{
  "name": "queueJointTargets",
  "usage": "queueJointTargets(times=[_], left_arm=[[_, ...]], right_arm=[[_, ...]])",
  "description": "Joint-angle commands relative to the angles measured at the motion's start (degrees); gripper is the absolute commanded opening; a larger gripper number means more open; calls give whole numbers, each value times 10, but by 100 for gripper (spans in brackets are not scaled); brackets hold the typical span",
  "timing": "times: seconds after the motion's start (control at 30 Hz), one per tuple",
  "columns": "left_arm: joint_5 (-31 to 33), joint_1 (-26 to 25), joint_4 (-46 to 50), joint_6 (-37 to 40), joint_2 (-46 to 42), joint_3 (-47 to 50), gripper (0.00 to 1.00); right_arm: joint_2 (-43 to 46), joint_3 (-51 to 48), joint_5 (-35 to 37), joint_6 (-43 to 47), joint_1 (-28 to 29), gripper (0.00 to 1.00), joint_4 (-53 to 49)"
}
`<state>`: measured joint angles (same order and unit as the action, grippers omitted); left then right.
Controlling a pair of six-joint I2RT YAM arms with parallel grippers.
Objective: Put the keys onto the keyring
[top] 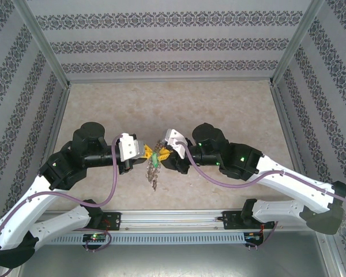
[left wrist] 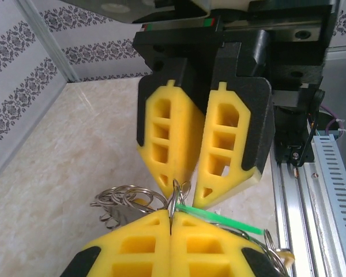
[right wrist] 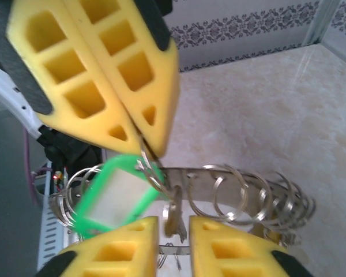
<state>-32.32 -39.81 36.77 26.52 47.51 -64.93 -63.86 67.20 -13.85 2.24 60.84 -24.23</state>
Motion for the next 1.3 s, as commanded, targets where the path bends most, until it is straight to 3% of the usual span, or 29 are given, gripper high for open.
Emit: queueJointTargets(times=[0.0, 0.3, 0.5, 0.63, 0.77, 0.83, 1.27], left_arm=[[-2, -7, -43, -10, -11, 2, 0], [2, -7, -44, -11, -9, 1, 0], [-1, -7, -43, -13, -7, -4, 0], [-1, -7, -40, -12, -10, -4, 0], [0, -6, -39, -10, -16, 1, 0], [2, -6, -36, -8, -16, 0, 0], [-9, -3, -50, -17, -25, 6, 0]], right_arm=[[19, 0, 27, 8, -5, 28, -13], [54, -15, 23, 14, 9, 64, 45], [1, 7, 2, 9, 13, 74, 69], [-17, 10, 0, 7, 13, 67, 84], [-20, 9, 5, 7, 12, 34, 81], [-17, 6, 8, 7, 12, 26, 79], [19, -17, 35, 6, 10, 26, 46]])
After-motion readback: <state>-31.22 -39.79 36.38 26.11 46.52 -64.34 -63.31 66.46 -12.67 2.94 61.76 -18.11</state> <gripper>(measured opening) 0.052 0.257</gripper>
